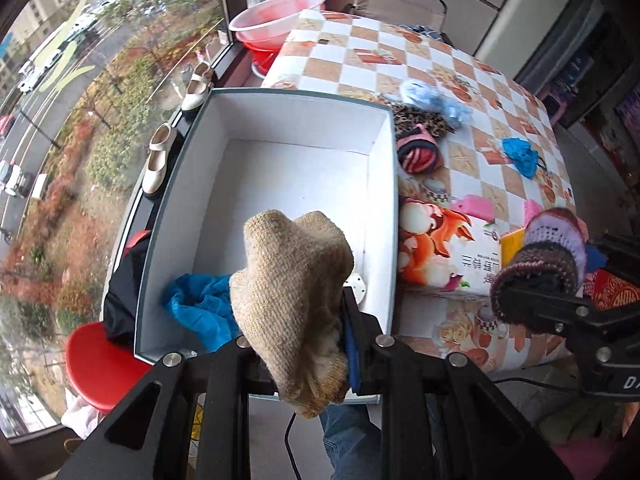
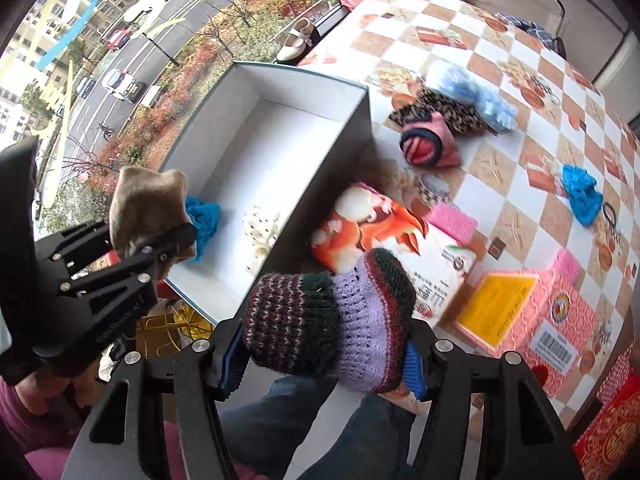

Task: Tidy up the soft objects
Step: 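Carry the beige sock and striped purple sock with both grippers toward the white box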

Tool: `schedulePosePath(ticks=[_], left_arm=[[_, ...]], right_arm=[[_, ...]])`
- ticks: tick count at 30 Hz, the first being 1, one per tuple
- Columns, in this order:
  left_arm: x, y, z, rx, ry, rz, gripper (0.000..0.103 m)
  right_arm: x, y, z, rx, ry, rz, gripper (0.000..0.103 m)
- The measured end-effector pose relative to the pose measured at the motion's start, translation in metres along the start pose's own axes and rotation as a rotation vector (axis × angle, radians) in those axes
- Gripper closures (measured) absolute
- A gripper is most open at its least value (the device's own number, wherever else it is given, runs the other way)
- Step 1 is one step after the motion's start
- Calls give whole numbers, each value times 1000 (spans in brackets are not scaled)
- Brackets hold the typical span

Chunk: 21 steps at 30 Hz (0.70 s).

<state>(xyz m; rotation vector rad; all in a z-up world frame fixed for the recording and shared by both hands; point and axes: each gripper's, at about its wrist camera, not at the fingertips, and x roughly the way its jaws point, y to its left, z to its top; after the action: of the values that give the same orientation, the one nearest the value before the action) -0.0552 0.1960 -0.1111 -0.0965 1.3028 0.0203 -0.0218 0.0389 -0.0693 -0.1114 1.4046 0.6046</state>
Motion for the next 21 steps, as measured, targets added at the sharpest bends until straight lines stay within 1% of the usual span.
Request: schedulePosePath(ticks=[2, 5, 9, 15, 21], left_arm=[[0, 8, -2, -34, -1, 14, 78], [-1, 17, -3, -73, -8, 28, 78], [0, 25, -6, -110, -11, 38, 78], [5, 30, -5, -141, -3, 45, 78], [7, 31, -3, -146, -1, 45, 78]], right_arm=[[-1, 17, 12, -44, -15, 3, 40], [0, 37, 24, -106, -15, 9, 40], [4, 52, 32, -166, -3, 12, 40], [8, 60, 43, -202, 9, 9, 40], [7, 61, 50, -215, 8, 6, 40]])
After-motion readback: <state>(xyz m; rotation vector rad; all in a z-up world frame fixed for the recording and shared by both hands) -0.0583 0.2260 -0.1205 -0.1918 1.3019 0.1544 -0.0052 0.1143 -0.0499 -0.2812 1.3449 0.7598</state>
